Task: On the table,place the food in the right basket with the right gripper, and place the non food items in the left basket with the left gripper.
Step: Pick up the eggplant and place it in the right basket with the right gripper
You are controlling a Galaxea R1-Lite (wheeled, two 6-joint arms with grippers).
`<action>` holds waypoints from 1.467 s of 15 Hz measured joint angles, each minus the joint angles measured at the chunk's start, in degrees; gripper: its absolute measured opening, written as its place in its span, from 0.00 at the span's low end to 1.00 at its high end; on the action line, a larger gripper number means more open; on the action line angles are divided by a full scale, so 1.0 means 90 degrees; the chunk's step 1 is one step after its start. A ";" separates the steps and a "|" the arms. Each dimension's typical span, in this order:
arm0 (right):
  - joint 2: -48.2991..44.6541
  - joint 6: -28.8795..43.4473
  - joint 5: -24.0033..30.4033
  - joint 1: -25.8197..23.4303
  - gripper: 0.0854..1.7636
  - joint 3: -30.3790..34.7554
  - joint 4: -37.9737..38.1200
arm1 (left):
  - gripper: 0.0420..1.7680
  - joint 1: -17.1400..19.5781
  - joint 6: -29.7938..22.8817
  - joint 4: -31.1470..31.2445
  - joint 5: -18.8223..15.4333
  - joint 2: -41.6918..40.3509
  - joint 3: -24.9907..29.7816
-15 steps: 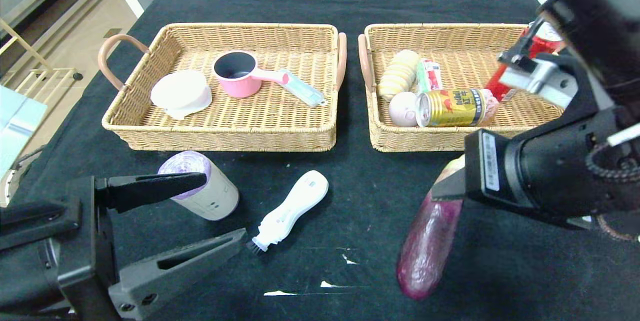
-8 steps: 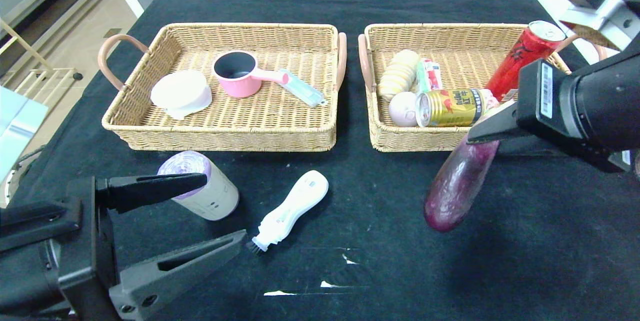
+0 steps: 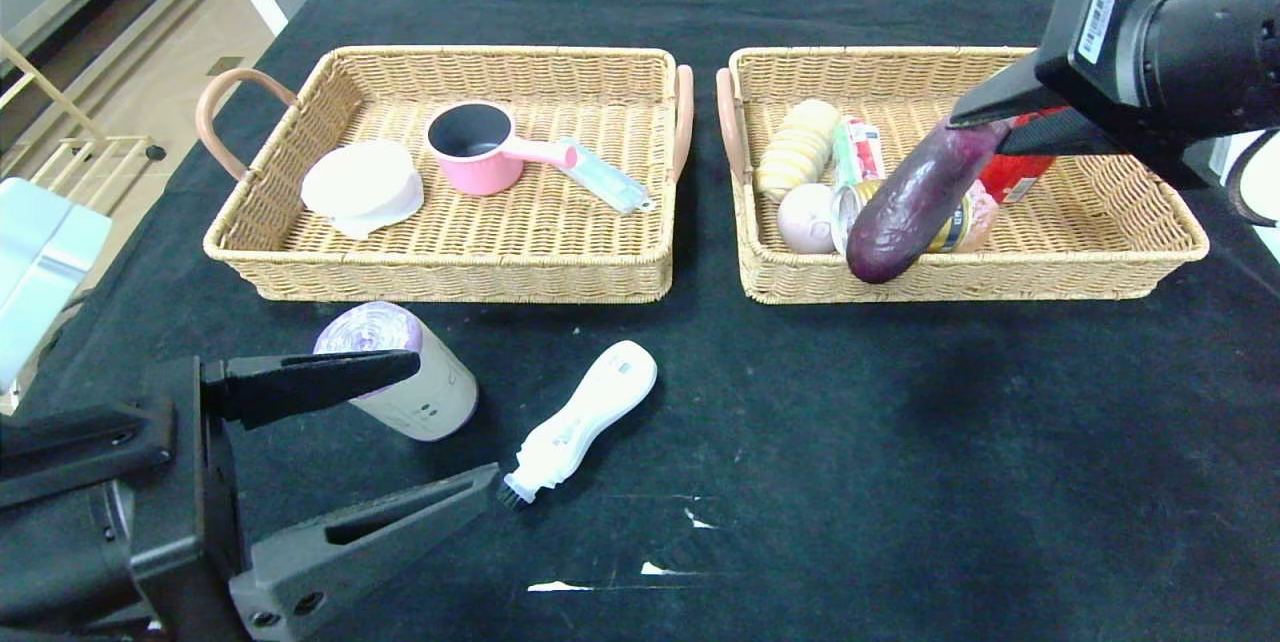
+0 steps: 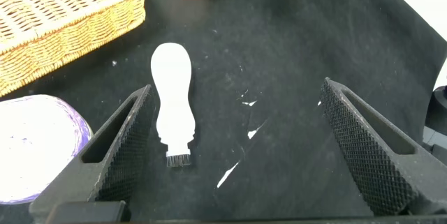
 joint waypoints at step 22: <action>0.1164 -0.1510 0.0043 -0.0527 0.31 -0.0019 -0.2315 | 0.97 0.0004 0.0039 -0.0009 -0.0009 0.0190 0.0049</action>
